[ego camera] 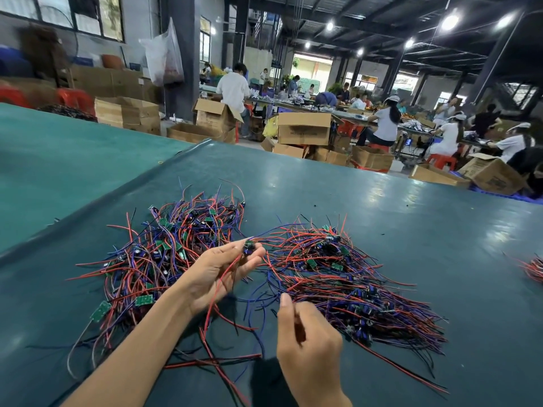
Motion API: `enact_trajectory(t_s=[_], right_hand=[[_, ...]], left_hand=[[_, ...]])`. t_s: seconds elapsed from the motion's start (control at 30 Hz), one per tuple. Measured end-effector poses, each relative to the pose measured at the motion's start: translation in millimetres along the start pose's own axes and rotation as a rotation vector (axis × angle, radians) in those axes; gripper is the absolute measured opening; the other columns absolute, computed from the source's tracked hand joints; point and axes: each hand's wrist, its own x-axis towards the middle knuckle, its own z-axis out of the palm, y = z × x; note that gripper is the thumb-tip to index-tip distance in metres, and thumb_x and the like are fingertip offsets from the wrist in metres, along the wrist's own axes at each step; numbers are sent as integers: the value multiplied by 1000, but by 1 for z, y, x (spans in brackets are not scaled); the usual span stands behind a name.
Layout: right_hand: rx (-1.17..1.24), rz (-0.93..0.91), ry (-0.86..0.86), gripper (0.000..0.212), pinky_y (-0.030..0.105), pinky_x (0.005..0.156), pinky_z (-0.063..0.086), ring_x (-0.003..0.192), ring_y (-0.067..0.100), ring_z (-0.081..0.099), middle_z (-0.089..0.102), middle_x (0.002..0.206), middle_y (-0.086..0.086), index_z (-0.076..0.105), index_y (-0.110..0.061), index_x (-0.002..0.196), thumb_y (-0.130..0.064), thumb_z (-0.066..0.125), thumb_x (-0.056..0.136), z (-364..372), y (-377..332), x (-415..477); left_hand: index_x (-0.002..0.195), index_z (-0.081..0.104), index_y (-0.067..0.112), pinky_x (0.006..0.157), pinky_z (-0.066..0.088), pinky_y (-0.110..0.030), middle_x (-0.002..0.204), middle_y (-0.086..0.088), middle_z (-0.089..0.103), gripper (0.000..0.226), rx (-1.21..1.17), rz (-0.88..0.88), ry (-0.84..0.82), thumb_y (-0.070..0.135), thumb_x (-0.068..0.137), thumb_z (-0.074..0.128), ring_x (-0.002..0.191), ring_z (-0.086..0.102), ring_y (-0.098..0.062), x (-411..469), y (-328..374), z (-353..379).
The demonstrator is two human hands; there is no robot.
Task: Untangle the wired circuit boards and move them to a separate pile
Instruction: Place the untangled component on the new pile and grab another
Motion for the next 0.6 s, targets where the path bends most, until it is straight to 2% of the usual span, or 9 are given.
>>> enact_trajectory(t_s=[0.03,0.1,0.17,0.2,0.27,0.33,0.43,0.5,0.6], right_hand=[[107,107,-13,32,17,46,35,45,5,44,50,53,-9,61,-22,68,-38,59,96,3,-5,7],[293,373,-104,24,29,50,46,49,13,59,63,62,-3,70,-27,79,-42,60,96,14,-13,25],[457,534,-163,17,30,45,43,51,18,62,67,68,1,74,-26,85,-33,64,97,26,-13,42],[505,547,-173,16,28,44,42,51,17,61,68,69,2,76,-24,87,-28,65,97,32,-12,48],[550,526,-188,13,24,50,44,57,9,60,72,74,-2,78,-21,90,-21,67,96,41,-9,51],[603,527,-200,13,23,65,49,70,7,66,77,84,-3,79,-20,91,-16,68,95,45,-7,45],[633,475,-293,11,23,85,53,93,14,72,78,95,-4,80,-18,96,-16,69,94,45,-4,35],[610,450,-342,12,20,88,52,97,12,72,78,98,-7,80,-19,101,-16,71,94,44,-3,31],[563,434,-352,14,16,88,51,97,6,71,78,98,-12,79,-19,103,-14,70,94,43,-1,27]], left_hand=[[103,75,-8,72,62,-29,110,-23,71,27,-14,1,-1,4,89,56,99,74,-28,0,0,0],[111,72,-8,73,62,-28,108,-21,72,29,13,20,-6,5,89,59,98,74,-28,-2,-1,1],[114,71,-5,71,61,-27,104,-20,73,31,47,18,8,6,87,63,94,75,-27,-3,-2,2],[114,72,-3,71,61,-27,102,-20,73,31,54,18,22,5,86,64,91,75,-26,-4,-2,3],[115,70,2,71,61,-27,97,-17,73,33,53,30,51,4,83,66,85,74,-24,-5,-2,2],[119,67,9,67,60,-28,91,-10,70,38,35,21,63,4,81,68,78,70,-19,-6,0,1],[118,70,16,63,57,-28,81,-1,61,45,67,10,27,6,76,80,69,59,-13,-7,2,1],[113,75,17,59,55,-26,84,-3,59,57,67,8,-5,10,60,95,69,54,-14,-7,2,1],[114,76,19,59,54,-25,87,-4,55,69,60,6,-31,15,49,101,72,50,-14,-7,2,2]])
